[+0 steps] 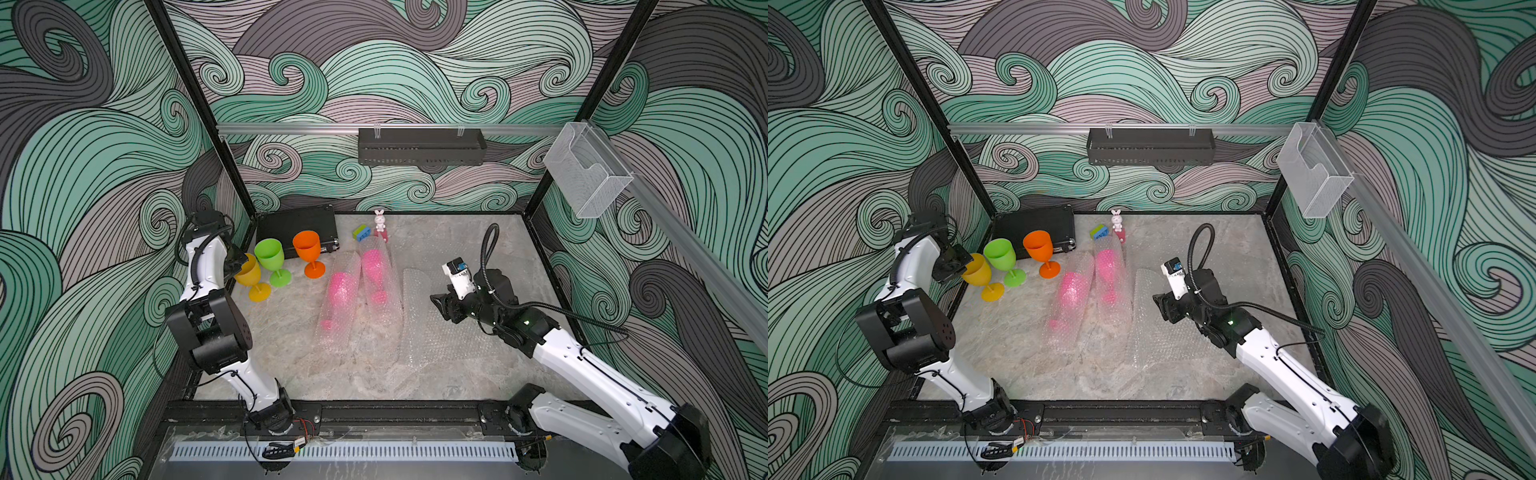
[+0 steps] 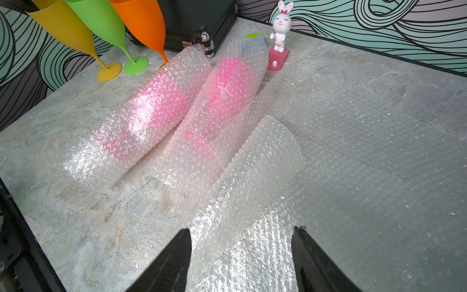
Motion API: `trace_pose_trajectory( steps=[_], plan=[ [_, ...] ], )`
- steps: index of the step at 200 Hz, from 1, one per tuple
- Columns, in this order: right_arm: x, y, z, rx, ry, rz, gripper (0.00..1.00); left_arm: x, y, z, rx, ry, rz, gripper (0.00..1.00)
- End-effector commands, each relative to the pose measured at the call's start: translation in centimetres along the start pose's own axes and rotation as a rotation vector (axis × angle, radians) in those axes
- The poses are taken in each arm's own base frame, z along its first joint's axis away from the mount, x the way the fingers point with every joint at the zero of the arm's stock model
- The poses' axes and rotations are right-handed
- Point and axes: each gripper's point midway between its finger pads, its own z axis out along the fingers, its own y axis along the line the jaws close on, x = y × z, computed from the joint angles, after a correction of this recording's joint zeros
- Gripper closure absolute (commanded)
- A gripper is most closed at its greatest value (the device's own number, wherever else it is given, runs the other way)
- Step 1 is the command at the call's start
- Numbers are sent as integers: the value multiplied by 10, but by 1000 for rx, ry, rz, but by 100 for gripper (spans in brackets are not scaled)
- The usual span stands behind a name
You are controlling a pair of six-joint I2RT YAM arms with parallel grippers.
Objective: Unpack wine glasses from bubble wrap
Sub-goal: Place the wine glass at the center of the board.
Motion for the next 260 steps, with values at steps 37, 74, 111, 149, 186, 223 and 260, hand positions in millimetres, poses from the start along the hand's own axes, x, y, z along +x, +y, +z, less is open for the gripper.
trace_pose_trajectory(
  steps=[37,74,111,149,186,223,260],
  plan=[
    [-1,0,-1,-5,-14,9,33,7,11,4,-78,38,23,78],
    [-2,0,-1,-5,-13,10,33,2,13,-8,-79,10,13,63],
    [-2,1,0,-11,-9,11,33,-9,15,-34,-63,-43,8,58],
    [-3,2,0,-14,-6,14,33,-20,10,-69,-3,-119,14,57],
    [0,-3,3,9,24,35,33,-20,-17,-117,79,-214,103,54],
    [7,-9,8,32,119,133,34,14,-69,-140,244,-223,188,53],
    [21,-2,19,-1,216,308,34,70,-133,-145,477,-121,250,53]
  ],
)
